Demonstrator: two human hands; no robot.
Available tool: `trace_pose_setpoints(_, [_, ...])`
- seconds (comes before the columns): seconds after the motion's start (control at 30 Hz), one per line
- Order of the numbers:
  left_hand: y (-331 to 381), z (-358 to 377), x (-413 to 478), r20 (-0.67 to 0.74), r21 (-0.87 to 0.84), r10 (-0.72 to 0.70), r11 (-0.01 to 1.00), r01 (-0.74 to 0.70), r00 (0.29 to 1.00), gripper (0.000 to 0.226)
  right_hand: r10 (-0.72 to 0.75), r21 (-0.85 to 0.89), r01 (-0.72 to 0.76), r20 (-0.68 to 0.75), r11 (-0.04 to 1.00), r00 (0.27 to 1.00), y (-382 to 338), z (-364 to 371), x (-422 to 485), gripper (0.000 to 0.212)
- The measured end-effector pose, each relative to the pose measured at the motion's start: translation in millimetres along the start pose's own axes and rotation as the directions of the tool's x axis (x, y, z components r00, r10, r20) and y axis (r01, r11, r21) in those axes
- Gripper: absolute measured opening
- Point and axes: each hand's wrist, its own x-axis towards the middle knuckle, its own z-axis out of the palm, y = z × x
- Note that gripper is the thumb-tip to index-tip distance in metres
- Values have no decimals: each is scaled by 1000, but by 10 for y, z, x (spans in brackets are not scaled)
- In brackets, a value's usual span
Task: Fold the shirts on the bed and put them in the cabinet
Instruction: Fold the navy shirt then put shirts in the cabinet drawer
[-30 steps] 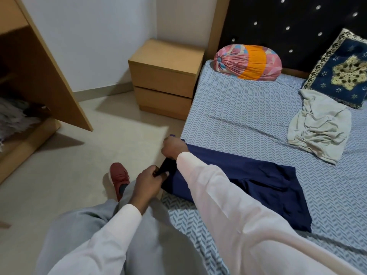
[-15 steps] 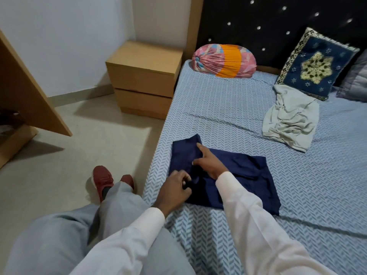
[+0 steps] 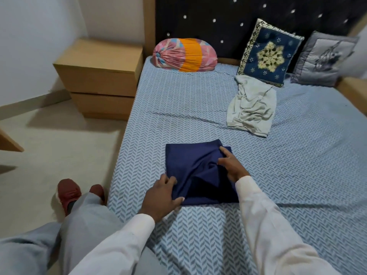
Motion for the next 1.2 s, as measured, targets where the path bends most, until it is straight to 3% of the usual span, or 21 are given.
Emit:
trace_pose_setpoints(0.23, [95, 184, -26, 65, 92, 29, 995, -35, 997, 36, 53, 34, -52, -8, 998, 999, 103, -417, -75, 77])
trace_pose_setpoints(0.4, [29, 210, -48, 41, 27, 43, 999, -44, 998, 51, 60, 57, -58, -37, 997, 997, 186, -493, -262, 91])
trace_pose_setpoints(0.5, [81, 208, -64, 28, -176, -96, 979, 100, 995, 62, 76, -22, -77, -14, 997, 997, 342, -597, -481, 96])
trace_pose_setpoints(0.57, [141, 194, -21, 1, -341, -244, 912, 230, 970, 67, 61, -28, -61, 7, 998, 998, 461, -729, -564, 98])
trace_pose_setpoints(0.67, [175, 179, 95, 54, -412, -388, 831, 374, 920, 65, 0, -112, -8, -67, 994, 998, 527, -883, -625, 97])
trace_pose_setpoints(0.8, [223, 186, 208, 194, -377, -466, 777, 504, 863, 48, 28, -380, -87, -157, 921, 987, 612, -866, -663, 87])
trace_pose_setpoints(0.97, [127, 206, 244, 253, -544, -420, 683, 487, 872, 20, 114, -556, -269, -298, 787, 948, 651, -774, -573, 45])
trace_pose_setpoints(1.1, [-106, 64, 244, 152, -554, -445, 702, 449, 883, 20, 368, -378, -400, -157, 835, 917, 413, -576, -763, 21])
trace_pose_setpoints(1.2, [-443, -213, 261, 83, -505, -460, 745, 435, 884, 26, 507, -403, -430, 105, 808, 855, 377, -379, -906, 16])
